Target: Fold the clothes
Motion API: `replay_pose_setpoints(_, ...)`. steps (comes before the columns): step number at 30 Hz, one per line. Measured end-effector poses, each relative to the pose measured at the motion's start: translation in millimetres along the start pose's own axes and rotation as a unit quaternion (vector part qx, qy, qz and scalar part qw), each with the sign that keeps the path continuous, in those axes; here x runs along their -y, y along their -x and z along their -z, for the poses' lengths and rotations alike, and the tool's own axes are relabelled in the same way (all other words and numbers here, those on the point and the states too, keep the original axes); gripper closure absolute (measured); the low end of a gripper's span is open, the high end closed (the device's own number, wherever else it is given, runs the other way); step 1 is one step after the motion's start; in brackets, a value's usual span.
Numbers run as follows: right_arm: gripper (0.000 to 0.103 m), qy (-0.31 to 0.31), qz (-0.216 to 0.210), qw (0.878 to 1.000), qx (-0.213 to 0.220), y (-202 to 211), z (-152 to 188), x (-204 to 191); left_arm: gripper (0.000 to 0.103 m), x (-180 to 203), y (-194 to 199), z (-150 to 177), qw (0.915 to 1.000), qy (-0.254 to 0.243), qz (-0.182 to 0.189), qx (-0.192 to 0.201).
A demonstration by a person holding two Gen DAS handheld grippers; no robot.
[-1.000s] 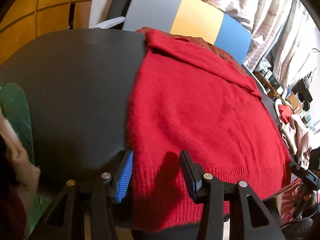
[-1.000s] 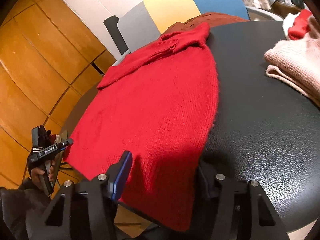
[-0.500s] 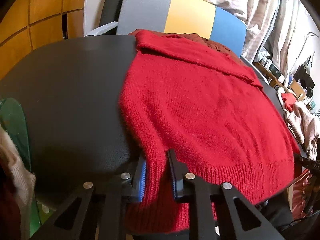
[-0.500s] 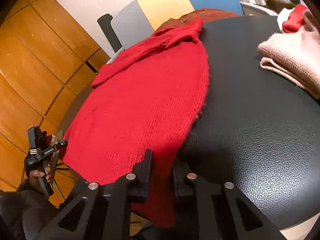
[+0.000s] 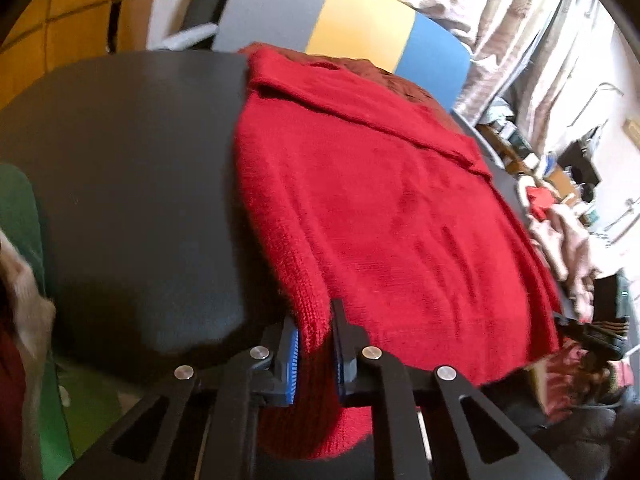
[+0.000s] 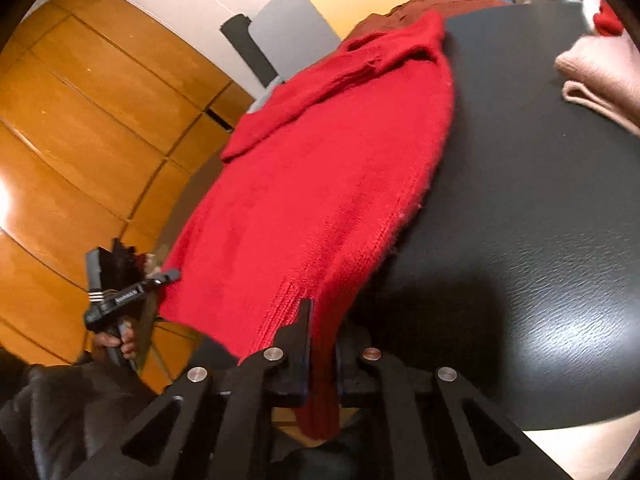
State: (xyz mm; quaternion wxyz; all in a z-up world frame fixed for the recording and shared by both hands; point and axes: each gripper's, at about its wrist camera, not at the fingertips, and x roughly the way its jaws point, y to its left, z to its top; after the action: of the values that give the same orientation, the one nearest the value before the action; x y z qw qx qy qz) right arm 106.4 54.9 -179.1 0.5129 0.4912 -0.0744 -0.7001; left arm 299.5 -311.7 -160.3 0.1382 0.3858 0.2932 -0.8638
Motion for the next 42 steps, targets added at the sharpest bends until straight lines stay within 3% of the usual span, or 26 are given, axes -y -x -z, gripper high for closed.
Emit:
replay_pose_setpoints(4, 0.094, 0.006, -0.033, 0.999, 0.009, 5, -9, -11, 0.092, -6, 19, -6, 0.9956, 0.041, 0.083, 0.009)
replay_pose_setpoints(9, 0.095, 0.02, -0.068, 0.997, 0.03, 9, -29, -27, 0.092, -10, 39, -33, 0.9821, 0.08, 0.163, 0.049)
replay_pose_setpoints(17, 0.095, 0.038, -0.076, 0.993, 0.078, -8, -114, -34, 0.092, -2, 36, -107, 0.9676, 0.082, 0.217, 0.1)
replay_pose_setpoints(24, 0.095, 0.019, -0.031, 0.995, 0.094, -52, -206, -3, 0.092, -1, -11, -199, 0.9731, 0.086, 0.174, 0.123)
replay_pose_setpoints(28, 0.095, -0.04, 0.011, 0.995, 0.087, -94, -242, 36, 0.092, -19, -74, -242, 0.9816, 0.122, 0.114, 0.092)
replay_pose_setpoints(30, 0.095, -0.056, 0.03, 0.996, 0.07, -113, -251, 52, 0.092, -30, -109, -249, 0.9853, 0.141, 0.08, 0.054)
replay_pose_setpoints(32, 0.095, -0.078, 0.055, 0.995, 0.035, -132, -247, 71, 0.092, -39, -138, -248, 0.9871, 0.154, 0.042, 0.018)
replay_pose_setpoints(33, 0.096, -0.076, 0.052, 0.995, 0.037, -131, -243, 73, 0.092, -44, -148, -244, 0.987, 0.157, 0.031, 0.006)
replay_pose_setpoints(35, 0.097, -0.072, 0.044, 0.996, 0.043, -128, -233, 76, 0.093, -50, -153, -228, 0.9865, 0.159, 0.037, 0.003)
replay_pose_setpoints(42, 0.097, -0.058, 0.03, 0.998, 0.019, -102, -183, 65, 0.093, -36, -121, -182, 0.9917, 0.126, 0.022, -0.014)
